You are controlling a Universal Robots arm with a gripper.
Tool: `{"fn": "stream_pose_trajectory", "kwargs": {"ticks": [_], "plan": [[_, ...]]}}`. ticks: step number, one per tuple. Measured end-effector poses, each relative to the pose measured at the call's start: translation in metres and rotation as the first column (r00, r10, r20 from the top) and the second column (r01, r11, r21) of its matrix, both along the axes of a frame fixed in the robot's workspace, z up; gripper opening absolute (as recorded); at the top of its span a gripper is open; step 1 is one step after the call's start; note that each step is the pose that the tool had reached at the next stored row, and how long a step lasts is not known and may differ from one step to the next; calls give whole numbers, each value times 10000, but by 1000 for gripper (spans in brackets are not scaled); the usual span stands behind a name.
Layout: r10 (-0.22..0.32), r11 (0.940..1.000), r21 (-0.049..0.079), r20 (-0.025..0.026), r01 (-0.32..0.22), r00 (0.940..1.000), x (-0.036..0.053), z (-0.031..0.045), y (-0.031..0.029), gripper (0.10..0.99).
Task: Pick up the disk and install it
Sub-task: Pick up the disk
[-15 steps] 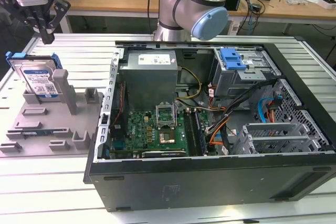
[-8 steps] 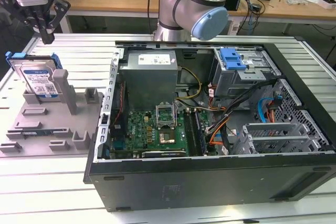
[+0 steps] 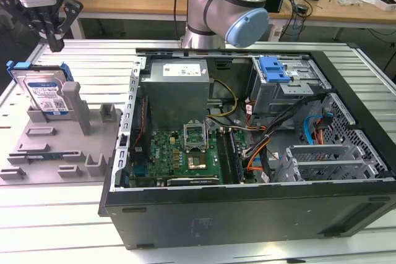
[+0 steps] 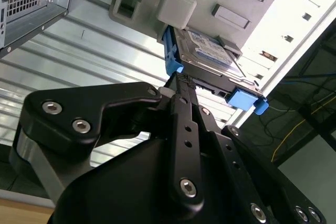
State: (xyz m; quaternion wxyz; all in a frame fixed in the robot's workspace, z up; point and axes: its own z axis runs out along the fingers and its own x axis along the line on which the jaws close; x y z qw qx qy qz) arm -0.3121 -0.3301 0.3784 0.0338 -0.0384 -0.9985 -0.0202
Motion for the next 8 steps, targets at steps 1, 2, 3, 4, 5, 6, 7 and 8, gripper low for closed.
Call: {"fn": "stream_pose_trajectory", "kwargs": {"ticks": [1, 2, 3, 4, 5, 6, 7, 8], "plan": [[-1, 10000, 0, 0, 1, 10000, 0, 0, 0, 106], [0, 10000, 0, 0, 0, 10000, 0, 0, 0, 106], [0, 10000, 0, 0, 0, 10000, 0, 0, 1, 106], [0, 10000, 0, 0, 0, 10000, 0, 0, 1, 106], [-1, 10000, 0, 0, 1, 10000, 0, 0, 1, 106], [0, 10000, 0, 0, 0, 10000, 0, 0, 1, 106], [0, 10000, -1, 0, 0, 10000, 0, 0, 1, 106], [1, 10000, -1, 9, -1, 10000, -1, 0, 3, 106]]}}
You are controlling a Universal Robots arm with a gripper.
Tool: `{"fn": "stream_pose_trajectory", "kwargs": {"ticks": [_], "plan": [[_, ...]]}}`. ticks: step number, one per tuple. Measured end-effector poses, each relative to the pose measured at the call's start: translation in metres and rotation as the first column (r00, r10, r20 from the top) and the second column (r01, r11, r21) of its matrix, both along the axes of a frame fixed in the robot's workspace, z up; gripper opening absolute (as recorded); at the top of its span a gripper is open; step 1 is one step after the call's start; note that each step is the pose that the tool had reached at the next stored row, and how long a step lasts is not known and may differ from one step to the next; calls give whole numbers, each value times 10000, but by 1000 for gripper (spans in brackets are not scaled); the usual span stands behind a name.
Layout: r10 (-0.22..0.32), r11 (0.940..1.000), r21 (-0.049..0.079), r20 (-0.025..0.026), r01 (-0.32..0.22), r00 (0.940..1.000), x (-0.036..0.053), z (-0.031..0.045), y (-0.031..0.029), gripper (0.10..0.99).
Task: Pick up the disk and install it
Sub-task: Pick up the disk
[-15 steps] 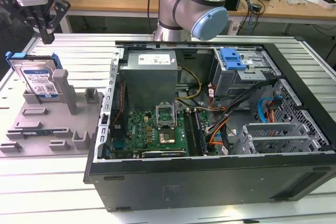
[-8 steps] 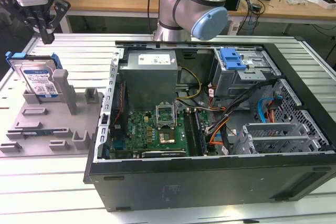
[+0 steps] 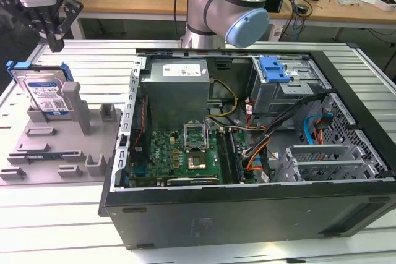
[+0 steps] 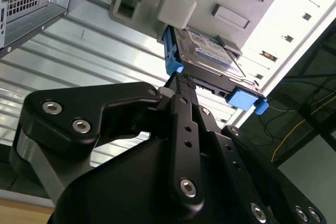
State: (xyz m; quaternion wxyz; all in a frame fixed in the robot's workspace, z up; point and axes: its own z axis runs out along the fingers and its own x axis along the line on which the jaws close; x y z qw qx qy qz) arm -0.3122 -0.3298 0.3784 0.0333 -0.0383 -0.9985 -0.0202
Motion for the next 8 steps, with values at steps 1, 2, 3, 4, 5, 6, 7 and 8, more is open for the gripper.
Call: {"fn": "stream_pose_trajectory", "kwargs": {"ticks": [1, 2, 3, 4, 5, 6, 7, 8], "plan": [[22, 10000, 0, 22, -22, 10000, 0, 1, 6, 106], [95, 10000, 0, 49, -95, 9999, 0, 0, 11, 106], [173, 9999, -2, 76, -173, 9998, 0, 0, 15, 106], [326, 9995, -3, 126, -326, 9994, 1, -1, 16, 106], [542, 9985, -3, 159, -542, 9984, 1, -1, 16, 106], [660, 9978, -4, 167, -660, 9977, 1, -1, 16, 106], [845, 9964, -5, 174, -845, 9963, 0, 0, 16, 106], [1129, 9936, -7, 173, -1129, 9935, 0, 1, 16, 106]]}}
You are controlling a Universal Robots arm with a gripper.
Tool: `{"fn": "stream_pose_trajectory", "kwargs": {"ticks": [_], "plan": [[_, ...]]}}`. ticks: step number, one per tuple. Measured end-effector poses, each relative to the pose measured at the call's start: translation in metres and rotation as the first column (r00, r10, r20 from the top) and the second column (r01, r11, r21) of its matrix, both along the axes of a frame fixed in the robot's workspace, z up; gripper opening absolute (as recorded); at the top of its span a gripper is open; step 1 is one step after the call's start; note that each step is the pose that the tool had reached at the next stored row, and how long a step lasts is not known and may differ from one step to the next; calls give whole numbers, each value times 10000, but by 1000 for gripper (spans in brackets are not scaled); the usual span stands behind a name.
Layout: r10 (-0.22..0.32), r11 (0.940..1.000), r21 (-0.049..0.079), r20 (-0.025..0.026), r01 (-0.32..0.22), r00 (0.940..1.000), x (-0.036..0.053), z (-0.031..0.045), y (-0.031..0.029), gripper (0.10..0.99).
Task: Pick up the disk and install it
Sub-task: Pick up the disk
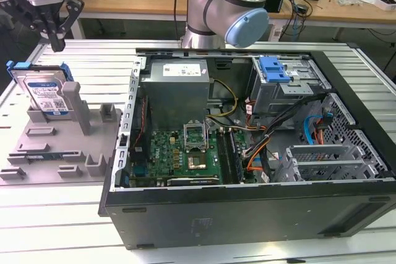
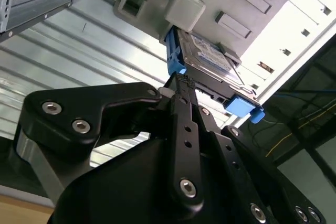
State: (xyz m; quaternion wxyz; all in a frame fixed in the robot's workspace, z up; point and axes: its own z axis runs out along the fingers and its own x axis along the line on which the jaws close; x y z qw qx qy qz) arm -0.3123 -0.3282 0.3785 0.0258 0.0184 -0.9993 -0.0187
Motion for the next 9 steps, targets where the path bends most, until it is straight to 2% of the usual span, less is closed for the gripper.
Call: {"fn": "stream_pose_trajectory", "kwargs": {"ticks": [3, 4, 5, 6, 8, 9], "plan": [[700, 9975, 0, 2, -700, 9975, 1, -4, 11, 106], [1058, 9944, 0, 4, -1058, 9944, 1, -8, 11, 106], [1451, 9894, -5, 3, -1451, 9894, 0, -14, 12, 106], [2185, 9758, -14, 6, -2185, 9758, 1, -27, 12, 106], [2513, 9679, -20, 7, -2513, 9679, 0, -34, 12, 106], [2906, 9568, -34, 7, -2906, 9568, 0, -44, 12, 169]]}}
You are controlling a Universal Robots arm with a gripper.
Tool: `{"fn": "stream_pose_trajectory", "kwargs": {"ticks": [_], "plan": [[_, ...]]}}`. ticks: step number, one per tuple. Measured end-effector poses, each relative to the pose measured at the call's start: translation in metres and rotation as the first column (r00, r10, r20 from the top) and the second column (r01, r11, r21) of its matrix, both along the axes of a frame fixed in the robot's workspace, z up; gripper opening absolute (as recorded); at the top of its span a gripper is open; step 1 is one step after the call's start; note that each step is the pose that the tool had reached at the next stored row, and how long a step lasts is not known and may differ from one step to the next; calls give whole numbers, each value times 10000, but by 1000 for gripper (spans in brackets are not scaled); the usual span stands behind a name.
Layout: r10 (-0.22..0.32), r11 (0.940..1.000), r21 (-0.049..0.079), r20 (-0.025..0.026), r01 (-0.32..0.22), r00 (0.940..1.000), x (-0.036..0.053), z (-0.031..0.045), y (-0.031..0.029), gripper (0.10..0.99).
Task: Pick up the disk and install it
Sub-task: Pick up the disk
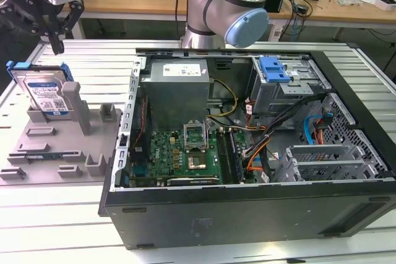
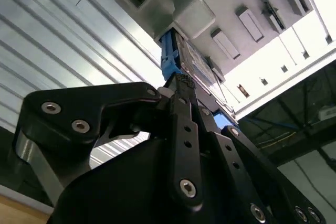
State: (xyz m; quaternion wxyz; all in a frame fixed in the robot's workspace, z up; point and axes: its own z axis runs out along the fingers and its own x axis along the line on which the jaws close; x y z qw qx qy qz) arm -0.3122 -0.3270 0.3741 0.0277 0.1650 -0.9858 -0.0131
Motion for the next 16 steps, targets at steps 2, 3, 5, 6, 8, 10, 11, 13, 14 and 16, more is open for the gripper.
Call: {"fn": "stream_pose_trajectory", "kwargs": {"ticks": [2, 3, 5, 6, 8, 10, 11, 13, 14, 16], "plan": [[352, 9994, -15, 2, -352, 9994, 0, -9, 0, 235], [592, 9982, -26, 4, -592, 9982, 0, -15, 0, 294], [1121, 9937, -51, 9, -1121, 9937, 0, -29, 0, 416], [1293, 9916, -64, 12, -1292, 9916, 0, -34, 1, 416], [1720, 9851, -110, 23, -1719, 9851, 0, -44, 3, 482], [1985, 9800, -135, 60, -1984, 9801, 0, -47, 3, 482], [2127, 9770, -146, 95, -2126, 9771, 0, -49, 3, 482], [2431, 9699, -171, 174, -2428, 9699, 0, -55, 3, 482], [2608, 9653, -186, 216, -2605, 9651, 0, -57, 3, 482], [2967, 9549, -195, 237, -2963, 9547, 1, -60, 3, 482]]}}
